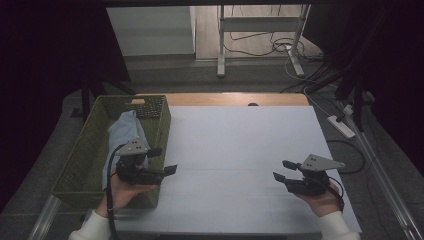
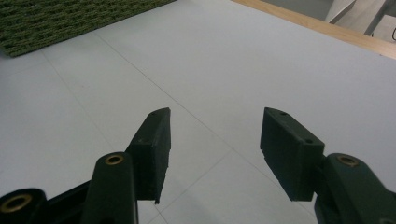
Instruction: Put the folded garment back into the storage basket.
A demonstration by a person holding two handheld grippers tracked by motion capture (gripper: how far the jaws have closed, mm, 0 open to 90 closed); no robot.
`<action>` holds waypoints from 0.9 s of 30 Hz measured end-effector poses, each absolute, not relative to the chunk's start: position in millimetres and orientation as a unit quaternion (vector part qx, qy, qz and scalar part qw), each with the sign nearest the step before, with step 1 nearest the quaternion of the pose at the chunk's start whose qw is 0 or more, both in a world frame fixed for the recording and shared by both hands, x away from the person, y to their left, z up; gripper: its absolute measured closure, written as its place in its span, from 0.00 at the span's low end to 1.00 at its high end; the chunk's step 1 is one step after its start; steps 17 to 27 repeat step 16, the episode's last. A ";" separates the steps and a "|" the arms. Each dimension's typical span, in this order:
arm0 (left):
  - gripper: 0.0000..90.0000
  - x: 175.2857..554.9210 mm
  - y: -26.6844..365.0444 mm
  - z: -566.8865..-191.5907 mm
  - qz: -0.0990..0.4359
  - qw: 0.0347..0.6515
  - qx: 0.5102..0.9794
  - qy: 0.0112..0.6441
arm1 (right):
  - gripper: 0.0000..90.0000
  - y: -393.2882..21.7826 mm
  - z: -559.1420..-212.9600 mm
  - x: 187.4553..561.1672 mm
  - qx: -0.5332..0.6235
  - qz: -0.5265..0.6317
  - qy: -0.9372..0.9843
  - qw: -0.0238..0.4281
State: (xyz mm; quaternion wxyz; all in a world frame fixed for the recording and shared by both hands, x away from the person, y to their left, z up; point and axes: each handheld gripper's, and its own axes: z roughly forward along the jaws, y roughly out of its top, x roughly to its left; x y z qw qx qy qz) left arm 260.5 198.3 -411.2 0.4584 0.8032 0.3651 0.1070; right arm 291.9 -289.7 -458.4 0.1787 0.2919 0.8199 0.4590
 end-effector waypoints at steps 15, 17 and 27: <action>0.20 261.7 197.7 -414.8 0.105 0.458 0.802 0.368 | 0.48 -286.9 -456.0 290.0 0.282 0.459 0.822 0.183; 0.20 261.7 197.7 -414.8 0.105 0.458 0.802 0.368 | 0.48 -286.9 -456.0 290.0 0.282 0.459 0.822 0.183; 0.20 261.7 197.7 -414.8 0.105 0.458 0.802 0.368 | 0.48 -286.9 -456.0 290.0 0.282 0.459 0.822 0.183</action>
